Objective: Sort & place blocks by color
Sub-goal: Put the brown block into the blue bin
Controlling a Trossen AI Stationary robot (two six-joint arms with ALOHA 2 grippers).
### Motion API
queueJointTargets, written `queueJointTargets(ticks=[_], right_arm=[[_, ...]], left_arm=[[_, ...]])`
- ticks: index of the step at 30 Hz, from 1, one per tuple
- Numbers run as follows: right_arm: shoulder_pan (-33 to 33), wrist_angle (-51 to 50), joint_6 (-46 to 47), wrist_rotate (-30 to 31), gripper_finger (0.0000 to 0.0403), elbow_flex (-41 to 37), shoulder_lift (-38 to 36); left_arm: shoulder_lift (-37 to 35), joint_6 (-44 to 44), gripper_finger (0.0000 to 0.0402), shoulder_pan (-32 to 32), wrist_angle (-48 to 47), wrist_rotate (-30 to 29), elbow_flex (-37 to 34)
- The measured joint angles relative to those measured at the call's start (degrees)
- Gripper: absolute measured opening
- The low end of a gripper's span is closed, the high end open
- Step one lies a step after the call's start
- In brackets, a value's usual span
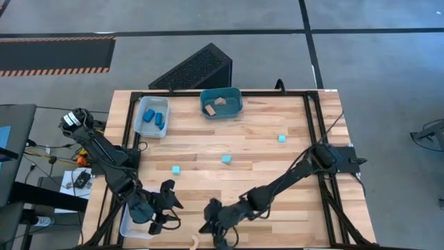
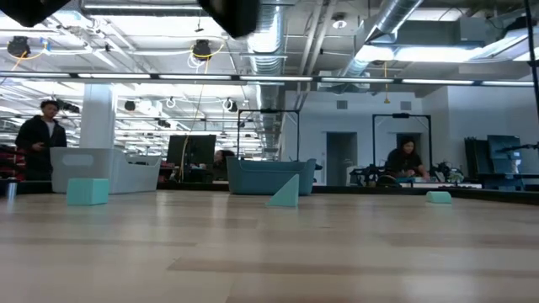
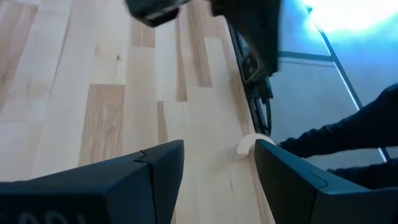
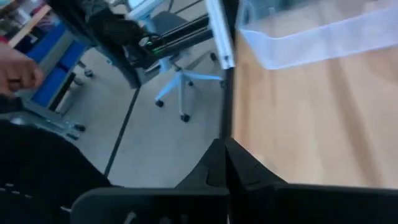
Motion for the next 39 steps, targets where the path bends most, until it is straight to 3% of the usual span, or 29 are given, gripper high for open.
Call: queueJointTargets(ticks=[7,11,15,19,27,39], right_arm=[[0.6,-5.3,-2.9,-1.8,0.0002,12.5,8.9],[0.2,-6.7,-4.4,-4.1,0.0002,14.9,10.4],[-0.7,-10.6,-4.1,-10.0,0.0001,15.6,11.7],[-1.3,-12.2,-1.7,-12.2,0.0001,15.8,13.0],[-1.5,-8.4,-1.5,-13.5,0.0001,15.7,14.5],[-3.5,-6.4,-5.5,-11.6,0.0001,15.8,14.4]], left_arm=[[0.0,-2.5,0.0183,-1.0,-2.4,-0.9,0.0],[0.0,-4.8,0.0183,-2.0,-3.3,-2.4,0.0],[0.0,-6.0,0.0183,-3.0,-4.0,-5.3,0.0],[0.0,-8.0,0.0183,-3.3,-4.6,-11.6,0.0],[0.0,-11.8,0.0183,-3.3,-4.4,-13.5,0.0],[0.0,-10.9,0.0183,-3.2,-4.0,-16.8,0.0]])
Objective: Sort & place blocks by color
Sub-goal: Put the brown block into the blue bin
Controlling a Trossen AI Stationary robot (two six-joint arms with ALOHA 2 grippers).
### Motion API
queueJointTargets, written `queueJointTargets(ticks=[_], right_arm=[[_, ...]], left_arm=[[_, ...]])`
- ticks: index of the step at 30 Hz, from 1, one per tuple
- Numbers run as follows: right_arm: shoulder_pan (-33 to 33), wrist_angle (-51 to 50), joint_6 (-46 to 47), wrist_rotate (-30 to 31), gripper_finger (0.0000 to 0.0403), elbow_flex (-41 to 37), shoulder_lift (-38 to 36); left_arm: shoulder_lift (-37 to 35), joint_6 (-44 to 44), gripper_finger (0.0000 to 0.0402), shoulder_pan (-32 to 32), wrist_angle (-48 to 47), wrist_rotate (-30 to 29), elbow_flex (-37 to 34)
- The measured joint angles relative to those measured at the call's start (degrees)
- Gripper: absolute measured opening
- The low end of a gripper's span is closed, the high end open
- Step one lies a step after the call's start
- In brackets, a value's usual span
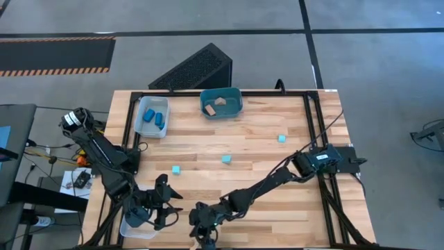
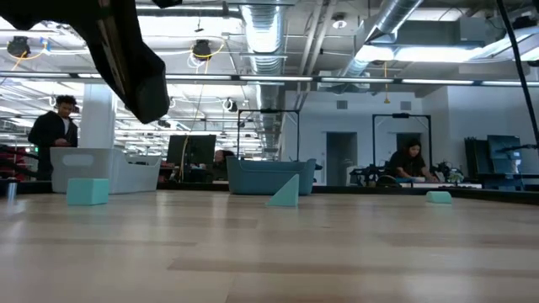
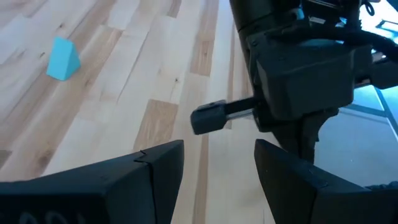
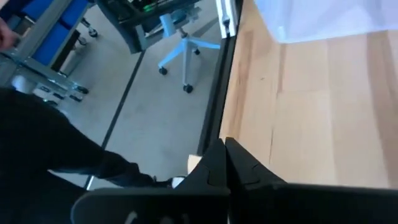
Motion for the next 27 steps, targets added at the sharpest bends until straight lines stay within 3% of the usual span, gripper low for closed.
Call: queueJointTargets(ticks=[6,27], right_arm=[[0.3,1.8,0.0,-2.6,0.0002,-0.2,1.8],[0.5,1.1,0.2,-2.1,0.0001,0.0,2.7]], left_arm=[[0.0,-0.6,0.0183,0.0,0.3,0.6,0.0],[0.0,1.1,0.0183,0.0,0.0,1.6,0.0]])
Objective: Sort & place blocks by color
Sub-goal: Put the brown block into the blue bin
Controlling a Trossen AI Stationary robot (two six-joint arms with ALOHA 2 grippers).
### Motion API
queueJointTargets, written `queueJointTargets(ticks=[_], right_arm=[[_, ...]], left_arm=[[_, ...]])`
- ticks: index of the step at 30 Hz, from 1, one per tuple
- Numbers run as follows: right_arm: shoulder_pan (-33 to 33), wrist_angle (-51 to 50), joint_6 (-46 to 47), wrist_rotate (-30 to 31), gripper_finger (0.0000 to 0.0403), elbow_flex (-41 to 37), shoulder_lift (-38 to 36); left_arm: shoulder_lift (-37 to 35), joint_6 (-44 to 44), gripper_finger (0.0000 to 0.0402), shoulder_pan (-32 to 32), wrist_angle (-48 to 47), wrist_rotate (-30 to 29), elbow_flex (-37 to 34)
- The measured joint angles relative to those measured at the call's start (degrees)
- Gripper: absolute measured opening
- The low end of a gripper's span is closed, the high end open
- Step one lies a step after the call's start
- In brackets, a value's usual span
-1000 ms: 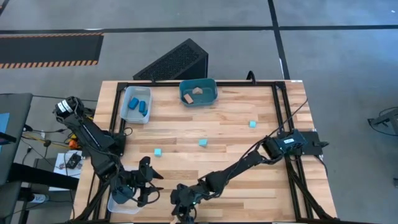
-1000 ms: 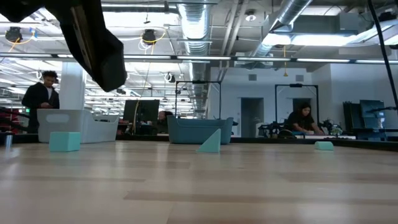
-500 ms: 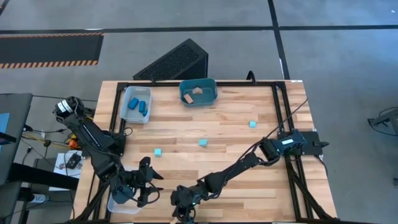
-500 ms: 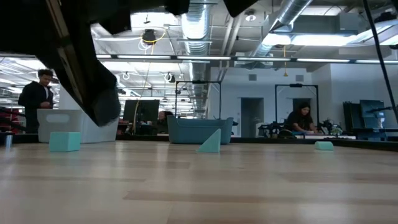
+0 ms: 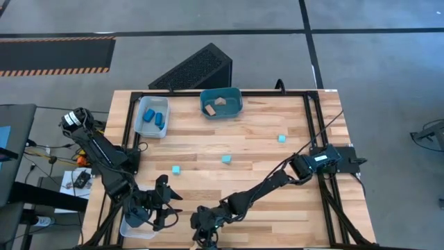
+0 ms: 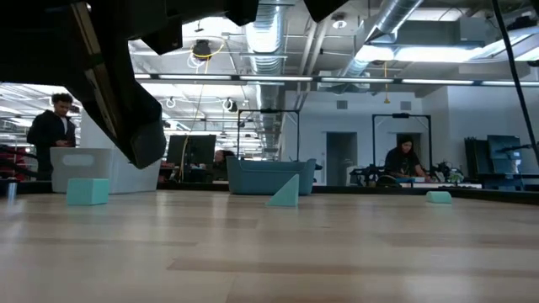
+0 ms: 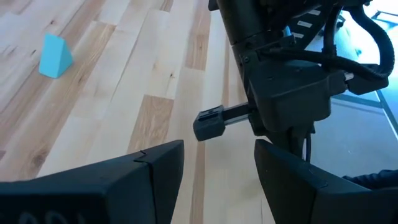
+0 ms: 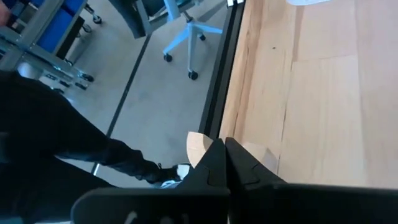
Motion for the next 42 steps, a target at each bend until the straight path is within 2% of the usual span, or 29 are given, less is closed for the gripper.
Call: queueJointTargets(ticks=[6,14,36,38,42], right_arm=[[0.0,0.0,-1.2,-0.1,0.0001,0.0,0.0],[0.0,0.8,-11.7,-1.5,0.0001,0.0,0.0],[-0.8,-3.5,-11.8,-1.3,0.0001,0.0,0.0],[-0.8,-3.6,-10.7,0.0,0.0001,0.0,0.0],[-1.2,-4.0,-7.6,4.8,0.0001,-0.1,-1.0]], left_arm=[[0.0,-0.2,0.0183,0.0,0.1,0.0,0.0],[0.0,0.0,0.0183,0.0,0.1,-0.1,0.0],[0.0,1.5,0.0183,0.0,-0.2,-1.6,0.0],[0.0,1.1,0.0183,0.0,0.0,-1.0,0.0],[0.0,1.0,0.0183,-0.3,2.7,5.2,0.0]])
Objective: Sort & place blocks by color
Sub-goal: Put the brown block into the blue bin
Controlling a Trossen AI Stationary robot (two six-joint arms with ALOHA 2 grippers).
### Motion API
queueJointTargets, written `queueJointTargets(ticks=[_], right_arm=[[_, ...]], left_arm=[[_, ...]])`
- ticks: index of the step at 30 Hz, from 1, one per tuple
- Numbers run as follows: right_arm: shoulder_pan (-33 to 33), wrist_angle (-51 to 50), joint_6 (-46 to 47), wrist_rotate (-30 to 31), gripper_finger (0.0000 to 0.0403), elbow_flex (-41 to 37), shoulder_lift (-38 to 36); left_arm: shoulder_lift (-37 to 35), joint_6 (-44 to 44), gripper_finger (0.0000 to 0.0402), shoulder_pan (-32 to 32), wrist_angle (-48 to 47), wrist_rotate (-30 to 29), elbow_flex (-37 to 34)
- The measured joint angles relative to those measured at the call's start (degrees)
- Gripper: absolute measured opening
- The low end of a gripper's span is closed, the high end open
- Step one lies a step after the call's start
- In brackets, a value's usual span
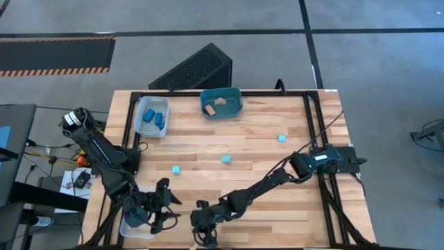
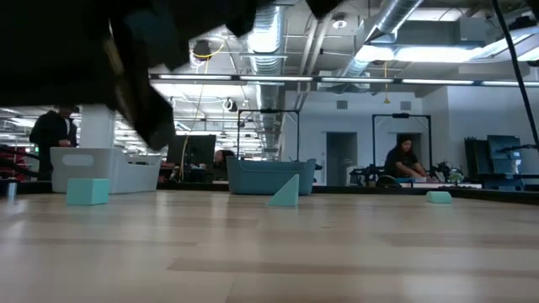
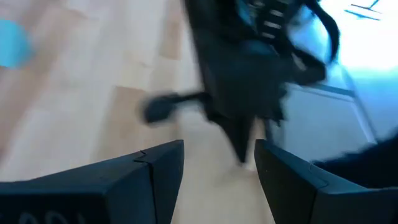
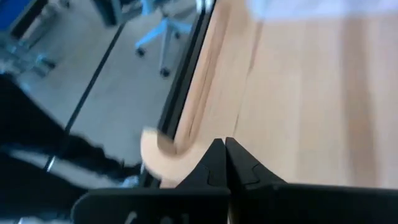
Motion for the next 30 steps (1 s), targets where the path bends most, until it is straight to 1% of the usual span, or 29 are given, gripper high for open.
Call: queueJointTargets(ticks=[3,6,9,13,16,18,21,25,30], right_arm=[[0.1,-0.6,-0.1,4.2,0.0001,0.0,-2.7],[0.8,-3.7,-0.9,9.0,0.0001,0.1,-6.3],[1.6,-9.0,-2.1,15.3,0.0001,0.1,-10.4],[2.2,-16.5,-2.2,23.6,0.0001,0.2,-15.4],[2.2,-20.7,-1.8,27.0,0.0001,0.1,-17.7],[2.2,-22.3,-1.8,27.5,0.0001,0.1,-18.8],[2.2,-24.4,-0.5,28.1,0.0002,0.1,-19.9],[2.2,-24.9,-0.3,28.1,0.0003,0.1,-20.0],[2.5,-24.9,1.2,28.1,0.0003,0.1,-20.0]], left_arm=[[1.1,1.7,0.0178,-1.3,5.1,2.2,0.0],[5.0,8.8,0.0156,-3.5,14.5,2.8,0.0],[10.5,16.2,0.0119,-4.5,25.7,5.6,0.0],[17.4,19.8,0.0061,-4.7,35.8,6.0,0.0],[21.8,21.4,0.0022,-4.4,40.7,5.8,0.0],[24.3,23.1,0.0006,-4.2,43.7,6.4,0.1],[28.3,26.1,0.0008,-3.8,45.1,9.1,1.7],[33.5,31.6,0.0013,-3.3,43.0,12.1,5.9],[36.6,32.4,0.0013,-2.1,31.4,12.8,11.3]])
